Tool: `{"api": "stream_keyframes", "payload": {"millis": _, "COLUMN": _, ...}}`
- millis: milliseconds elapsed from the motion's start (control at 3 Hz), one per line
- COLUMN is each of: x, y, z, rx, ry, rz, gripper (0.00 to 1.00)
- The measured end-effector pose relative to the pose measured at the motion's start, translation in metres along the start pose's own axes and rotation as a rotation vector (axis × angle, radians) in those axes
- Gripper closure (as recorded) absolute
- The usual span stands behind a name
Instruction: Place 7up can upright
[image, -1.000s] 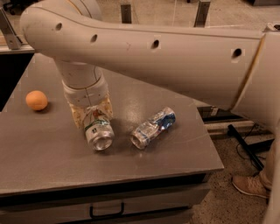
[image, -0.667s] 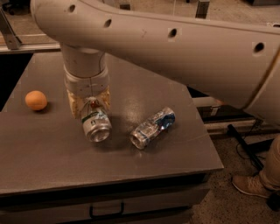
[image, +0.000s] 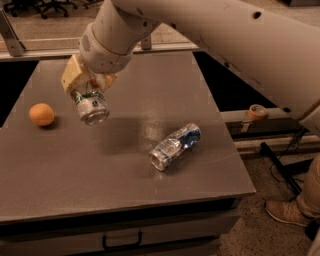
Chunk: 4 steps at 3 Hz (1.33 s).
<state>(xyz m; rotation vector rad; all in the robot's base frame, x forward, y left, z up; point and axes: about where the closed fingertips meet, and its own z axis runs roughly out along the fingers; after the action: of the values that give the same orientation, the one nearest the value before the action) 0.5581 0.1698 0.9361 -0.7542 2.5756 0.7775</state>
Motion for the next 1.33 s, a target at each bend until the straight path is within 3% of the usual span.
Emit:
{"api": "stream_keyframes", "payload": {"millis": 333, "x": -0.005, "y": 0.008, "z": -0.007, "rx": -0.041, "ry": -0.023, "rz": -0.082, "gripper": 1.00}}
{"api": "stream_keyframes", "payload": {"millis": 667, "x": -0.005, "y": 0.008, "z": -0.007, "rx": -0.041, "ry": -0.023, "rz": -0.082, "gripper": 1.00}}
{"api": "stream_keyframes", "payload": {"millis": 1000, "x": -0.009, "y": -0.003, "z": -0.002, "rx": -0.012, "ry": -0.078, "rz": -0.113, "gripper": 1.00}}
{"api": "stream_keyframes", "payload": {"millis": 1333, "x": -0.009, "y": -0.031, "z": 0.007, "rx": 0.031, "ry": -0.185, "rz": -0.201, "gripper": 1.00}}
